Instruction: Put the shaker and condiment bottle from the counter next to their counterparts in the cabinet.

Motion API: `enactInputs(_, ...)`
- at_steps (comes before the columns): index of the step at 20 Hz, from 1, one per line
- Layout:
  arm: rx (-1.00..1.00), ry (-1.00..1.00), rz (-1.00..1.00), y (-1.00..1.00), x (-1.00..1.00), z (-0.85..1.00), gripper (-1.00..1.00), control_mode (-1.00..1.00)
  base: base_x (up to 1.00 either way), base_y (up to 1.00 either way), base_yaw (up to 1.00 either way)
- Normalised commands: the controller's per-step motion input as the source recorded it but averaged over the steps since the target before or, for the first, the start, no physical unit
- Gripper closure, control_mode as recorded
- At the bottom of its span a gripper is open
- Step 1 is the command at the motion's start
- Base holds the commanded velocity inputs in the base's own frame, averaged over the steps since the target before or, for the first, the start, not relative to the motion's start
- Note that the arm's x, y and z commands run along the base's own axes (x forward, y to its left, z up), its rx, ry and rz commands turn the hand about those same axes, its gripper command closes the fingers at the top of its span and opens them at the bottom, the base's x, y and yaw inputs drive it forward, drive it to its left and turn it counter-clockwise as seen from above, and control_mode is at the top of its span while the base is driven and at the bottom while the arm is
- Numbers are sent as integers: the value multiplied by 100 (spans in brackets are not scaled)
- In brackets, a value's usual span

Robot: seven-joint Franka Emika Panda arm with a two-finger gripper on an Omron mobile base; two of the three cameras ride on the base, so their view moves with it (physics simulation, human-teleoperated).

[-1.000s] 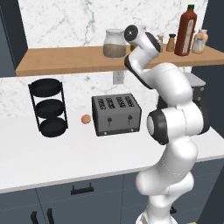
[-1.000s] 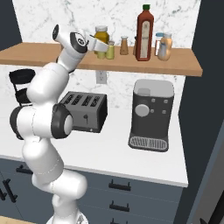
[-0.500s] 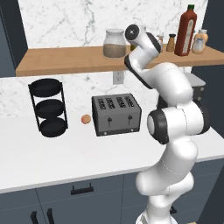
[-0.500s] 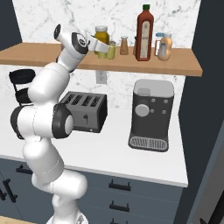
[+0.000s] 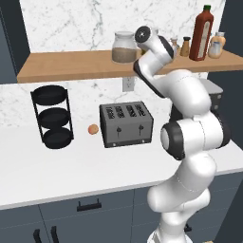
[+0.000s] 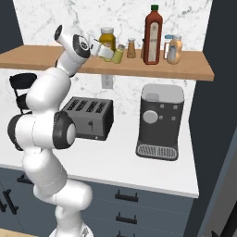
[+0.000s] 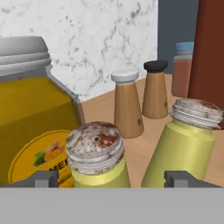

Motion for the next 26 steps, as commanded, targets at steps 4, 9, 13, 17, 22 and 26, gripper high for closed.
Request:
enactInputs(4,-5,0,0,68,-45,-7,-100,-100,0,0,0)
enactInputs(9,-3,0,0,56,-58,0,-100,-100,0,0,0)
enactInputs(13,-1,0,0,47,-69,0,-100,-100,0,0,0)
enactInputs(17,0,0,0,43,-69,0,-100,-100,0,0,0)
enactInputs(22,0,1,0,45,-74,0,-100,-100,0,0,0)
enactInputs(26,0,0,0,39,-88,0,-100,-100,0,0,0)
